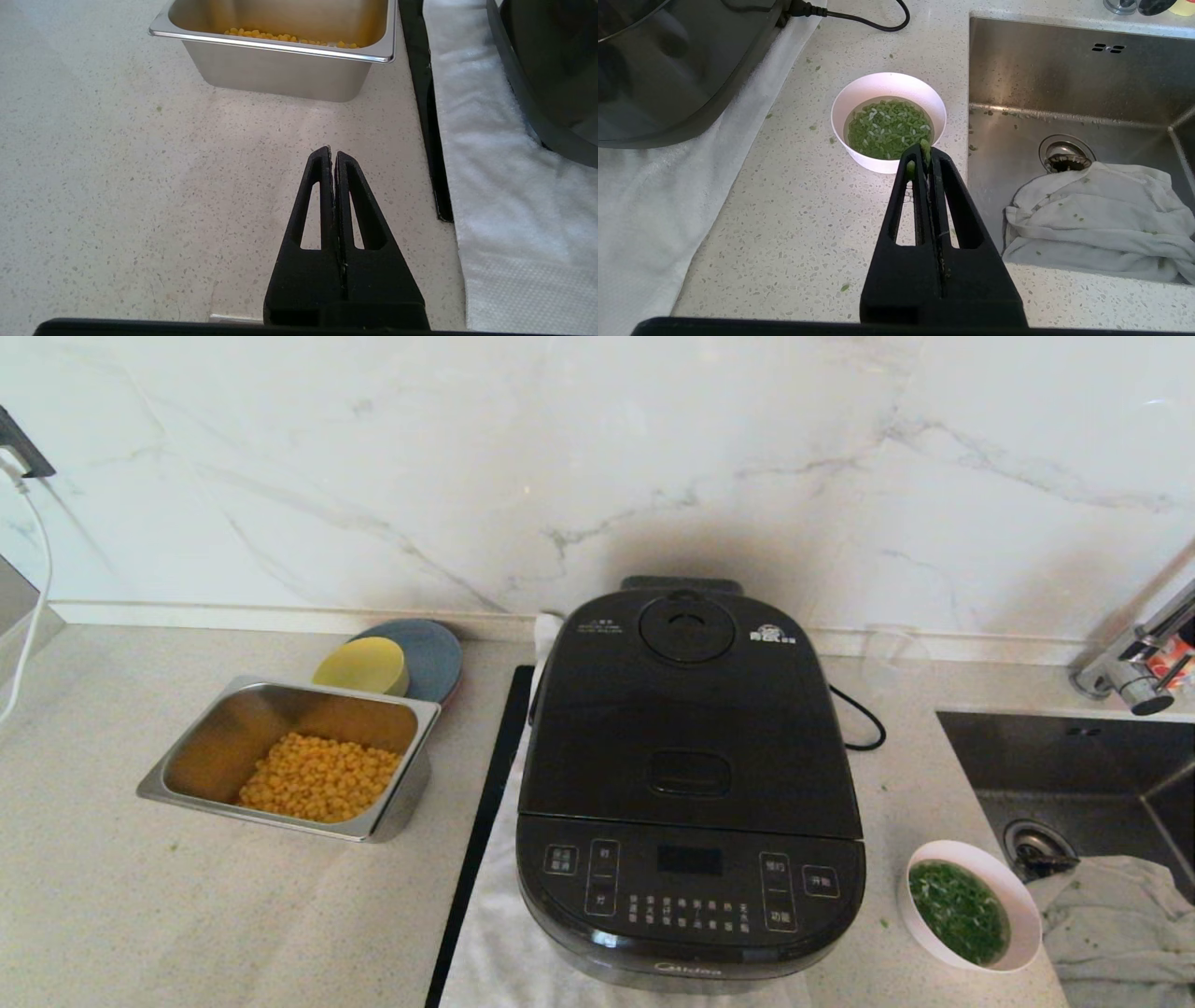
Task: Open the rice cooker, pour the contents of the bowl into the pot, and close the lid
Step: Open the rice cooker
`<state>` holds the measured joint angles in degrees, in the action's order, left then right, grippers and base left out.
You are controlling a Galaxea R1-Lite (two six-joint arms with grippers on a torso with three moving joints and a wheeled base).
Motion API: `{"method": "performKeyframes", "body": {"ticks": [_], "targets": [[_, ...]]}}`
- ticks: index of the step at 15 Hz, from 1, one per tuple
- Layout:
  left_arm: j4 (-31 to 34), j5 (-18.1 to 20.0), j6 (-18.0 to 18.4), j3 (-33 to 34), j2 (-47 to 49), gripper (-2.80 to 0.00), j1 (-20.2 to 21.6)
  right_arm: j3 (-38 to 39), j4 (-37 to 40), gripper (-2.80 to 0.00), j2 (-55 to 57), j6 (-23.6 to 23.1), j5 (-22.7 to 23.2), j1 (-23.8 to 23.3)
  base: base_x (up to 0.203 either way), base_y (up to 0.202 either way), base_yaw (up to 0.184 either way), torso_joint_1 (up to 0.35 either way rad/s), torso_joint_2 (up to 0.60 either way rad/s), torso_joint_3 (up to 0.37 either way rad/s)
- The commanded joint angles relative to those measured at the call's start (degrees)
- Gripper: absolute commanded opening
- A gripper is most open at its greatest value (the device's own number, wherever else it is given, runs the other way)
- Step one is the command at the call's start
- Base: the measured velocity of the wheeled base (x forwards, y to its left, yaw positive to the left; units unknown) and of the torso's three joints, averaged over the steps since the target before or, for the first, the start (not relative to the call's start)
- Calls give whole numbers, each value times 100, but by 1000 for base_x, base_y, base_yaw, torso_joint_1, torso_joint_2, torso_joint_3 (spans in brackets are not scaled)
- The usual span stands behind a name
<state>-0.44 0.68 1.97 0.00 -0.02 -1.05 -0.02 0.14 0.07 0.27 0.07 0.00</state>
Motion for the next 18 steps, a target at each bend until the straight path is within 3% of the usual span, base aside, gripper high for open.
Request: {"method": "performKeyframes", "body": {"ticks": [1, 6, 9, 12, 18], "targets": [[0, 12, 51, 53, -6, -280, -1, 2, 2, -280, 1, -1, 1, 0, 0, 0, 0, 0, 0, 0], [30, -39, 58, -154, -10, -280, -1, 2, 4, -280, 1, -1, 1, 0, 0, 0, 0, 0, 0, 0], [372, 21, 155, -1329, 230, -280, -1, 2, 4, -280, 1, -1, 1, 0, 0, 0, 0, 0, 0, 0], [494, 320, 174, -2349, 1563, -280, -5, 2, 4, -280, 1, -1, 1, 0, 0, 0, 0, 0, 0, 0], [481, 1255, -1066, -5129, 5143, -280, -115, 2, 0, -280, 1, -1, 1, 0, 0, 0, 0, 0, 0, 0]]}}
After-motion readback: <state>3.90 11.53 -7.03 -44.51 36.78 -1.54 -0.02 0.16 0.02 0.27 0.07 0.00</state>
